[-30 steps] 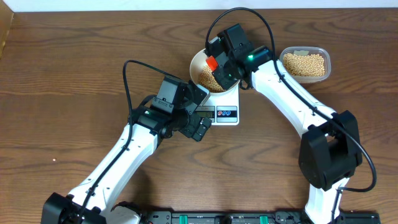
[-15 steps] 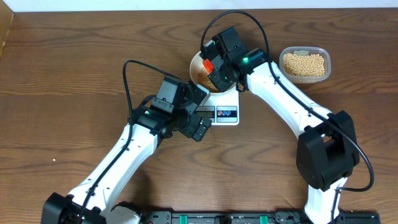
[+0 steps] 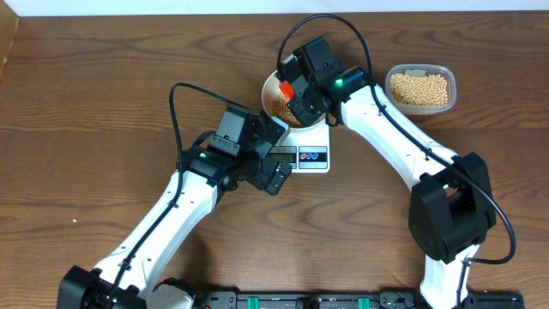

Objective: Scoop item into bowl and weigh 50g on scale
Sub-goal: 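Tilt the scoop over the bowl, shaking soybeans in gradually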

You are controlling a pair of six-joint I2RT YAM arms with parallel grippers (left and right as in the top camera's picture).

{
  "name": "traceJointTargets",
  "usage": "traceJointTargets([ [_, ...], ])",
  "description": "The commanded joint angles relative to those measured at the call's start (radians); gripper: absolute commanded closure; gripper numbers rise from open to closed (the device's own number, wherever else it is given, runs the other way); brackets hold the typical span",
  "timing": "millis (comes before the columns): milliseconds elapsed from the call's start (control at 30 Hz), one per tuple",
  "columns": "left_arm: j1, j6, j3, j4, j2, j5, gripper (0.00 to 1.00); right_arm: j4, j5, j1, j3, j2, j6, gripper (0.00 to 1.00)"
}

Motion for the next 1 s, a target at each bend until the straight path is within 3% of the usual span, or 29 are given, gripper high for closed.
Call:
traceJointTargets([
  [0, 0.004, -0.002, 0.002, 0.0, -0.011, -0.006, 0.02, 0.014, -0.014, -0.006, 0.018, 0.021, 0.048, 0.99],
  [667, 0.004, -0.002, 0.002, 0.0, -0.011, -0.006, 0.02, 0.084, -0.372, -0.14, 0.025, -0.004, 0.148, 0.99],
  [967, 0.004, -0.002, 0.002, 0.0, -0.011, -0.006, 0.02, 0.08, -0.376, -0.158, 0.026, -0.028, 0.148, 0.99],
])
